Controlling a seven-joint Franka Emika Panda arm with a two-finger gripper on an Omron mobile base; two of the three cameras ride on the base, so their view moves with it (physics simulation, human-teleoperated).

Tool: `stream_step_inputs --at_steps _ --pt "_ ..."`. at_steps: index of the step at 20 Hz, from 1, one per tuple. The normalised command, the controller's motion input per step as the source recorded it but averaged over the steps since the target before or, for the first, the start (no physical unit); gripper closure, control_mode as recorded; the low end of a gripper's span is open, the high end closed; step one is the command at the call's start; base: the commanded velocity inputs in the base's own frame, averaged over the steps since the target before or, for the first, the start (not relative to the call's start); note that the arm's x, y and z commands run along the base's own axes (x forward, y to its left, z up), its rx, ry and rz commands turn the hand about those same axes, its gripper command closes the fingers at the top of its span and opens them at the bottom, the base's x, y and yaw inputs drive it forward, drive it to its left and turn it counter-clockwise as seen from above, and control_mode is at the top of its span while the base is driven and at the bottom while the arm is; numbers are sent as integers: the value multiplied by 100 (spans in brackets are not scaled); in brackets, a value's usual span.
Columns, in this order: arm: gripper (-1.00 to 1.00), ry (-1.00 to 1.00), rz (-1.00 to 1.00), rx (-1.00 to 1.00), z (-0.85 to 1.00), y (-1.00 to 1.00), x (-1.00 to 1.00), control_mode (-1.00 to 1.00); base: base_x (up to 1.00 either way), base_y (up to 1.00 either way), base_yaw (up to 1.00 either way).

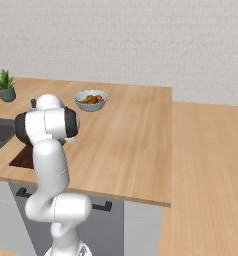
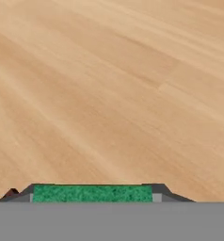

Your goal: Pick up the sponge from the counter and clean the cutting board by briefly scrubbing or pressing down on the cutting board. Once finished, release the sponge.

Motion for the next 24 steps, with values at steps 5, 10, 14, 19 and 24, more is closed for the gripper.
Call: stream_step_inputs --at_steps 5,10,14,19,24 --pt "100 14 0 16 43 27 -39 -100 0 0 0" --pt "100 17 0 -8 4 57 -24 -100 0 0 0" --pt "100 4 0 -16 1 56 -32 -100 0 0 0" --pt "100 -1 1 -6 0 47 -56 -100 0 0 0" --pt "100 -1 0 2 0 20 -50 -100 0 0 0"
